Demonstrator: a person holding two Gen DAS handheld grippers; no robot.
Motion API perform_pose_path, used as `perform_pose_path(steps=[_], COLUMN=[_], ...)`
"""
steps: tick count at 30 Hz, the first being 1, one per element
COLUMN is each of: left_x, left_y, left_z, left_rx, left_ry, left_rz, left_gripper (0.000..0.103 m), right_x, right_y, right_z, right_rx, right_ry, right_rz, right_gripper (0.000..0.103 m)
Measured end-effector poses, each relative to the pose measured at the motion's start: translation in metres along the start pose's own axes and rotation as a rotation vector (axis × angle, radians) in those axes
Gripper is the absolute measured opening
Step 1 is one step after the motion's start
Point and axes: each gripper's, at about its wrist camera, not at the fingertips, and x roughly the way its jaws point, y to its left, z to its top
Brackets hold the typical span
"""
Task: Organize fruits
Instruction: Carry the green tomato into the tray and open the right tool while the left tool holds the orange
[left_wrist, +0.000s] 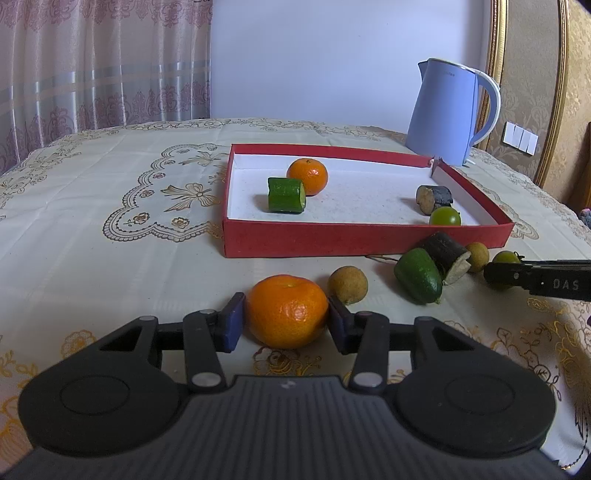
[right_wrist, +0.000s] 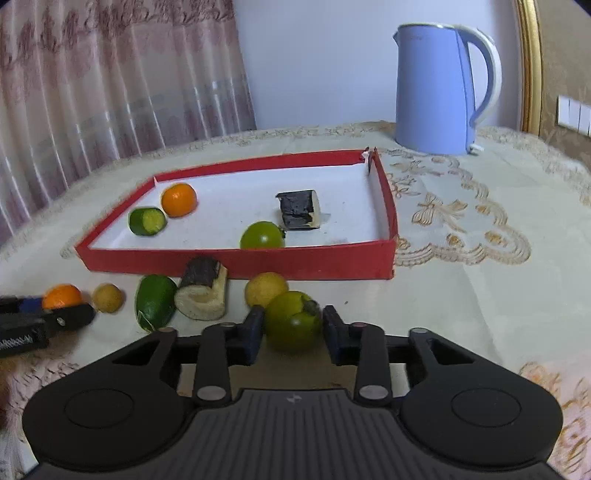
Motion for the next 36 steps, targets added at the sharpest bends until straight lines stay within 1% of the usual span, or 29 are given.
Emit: perform_pose_path(steps=[2, 6, 8, 11, 14, 15, 17, 21, 23, 28, 29, 30, 31, 32, 33, 34, 36], left_x=[0.000, 0.000, 0.000, 0.000, 0.000, 0.000, 0.000, 0.000, 0.000, 0.000, 0.000, 0.000, 0.000, 0.000, 0.000, 0.000, 0.001], left_y=[-0.001, 0.000, 0.000, 0.001, 0.001, 0.001, 0.000, 0.000, 0.000, -0.001, -0.001, 0.000, 0.000, -0.001, -0.001, -0.001, 0.000], left_z=[0.000, 0.000, 0.000, 0.000, 0.000, 0.000, 0.000, 0.000, 0.000, 0.000, 0.000, 0.000, 0.000, 0.000, 0.000, 0.000, 0.000], left_rx=[0.000, 0.001, 0.000, -0.002, 0.000, -0.001, 0.001, 0.001, 0.002, 0.006, 0.004, 0.003, 0.003, 0.006, 0.009, 0.015, 0.020], left_ry=[0.000, 0.000, 0.000, 0.000, 0.000, 0.000, 0.000, 0.001, 0.001, 0.002, 0.001, 0.002, 0.001, 0.002, 0.002, 0.004, 0.005], left_rz=[0.000, 0.001, 0.000, -0.001, 0.000, 0.000, 0.000, 0.001, 0.001, 0.004, 0.003, 0.002, 0.002, 0.004, 0.007, 0.011, 0.015], left_gripper=[0.043, 0.043, 0.043, 0.043, 0.043, 0.043, 0.043, 0.043, 0.043, 0.043, 0.043, 0.043, 0.043, 0.043, 0.043, 0.043, 0.043], right_x=[-0.003, -0.019, -0.023, -0.017, 0.007, 0.016, 0.037, 0.069, 0.078, 0.081, 0.079, 0.073, 0.067, 0.058, 0.049, 0.039, 0.020], right_y=[-0.001, 0.000, 0.001, 0.002, 0.000, -0.002, -0.006, -0.010, -0.012, -0.007, -0.007, -0.006, -0.004, -0.003, -0.003, -0.001, 0.005], right_z=[0.001, 0.008, 0.019, 0.038, 0.055, 0.060, 0.067, 0.073, 0.072, 0.069, 0.067, 0.065, 0.064, 0.061, 0.058, 0.054, 0.044], right_rx=[0.004, -0.017, -0.042, -0.072, -0.085, -0.084, -0.075, -0.078, -0.061, -0.069, -0.069, -0.068, -0.069, -0.071, -0.074, -0.076, -0.102], right_ry=[-0.009, -0.072, -0.100, -0.145, -0.131, -0.119, -0.081, -0.027, -0.005, 0.003, -0.005, -0.030, -0.056, -0.088, -0.115, -0.144, -0.190], right_rz=[-0.011, -0.036, -0.046, -0.100, -0.144, -0.161, -0.169, -0.224, -0.228, -0.216, -0.217, -0.221, -0.225, -0.233, -0.227, -0.218, -0.236], right_gripper=[0.032, 0.032, 0.032, 0.032, 0.032, 0.032, 0.032, 0.032, 0.032, 0.032, 0.036, 0.043, 0.048, 0.059, 0.062, 0.070, 0.071])
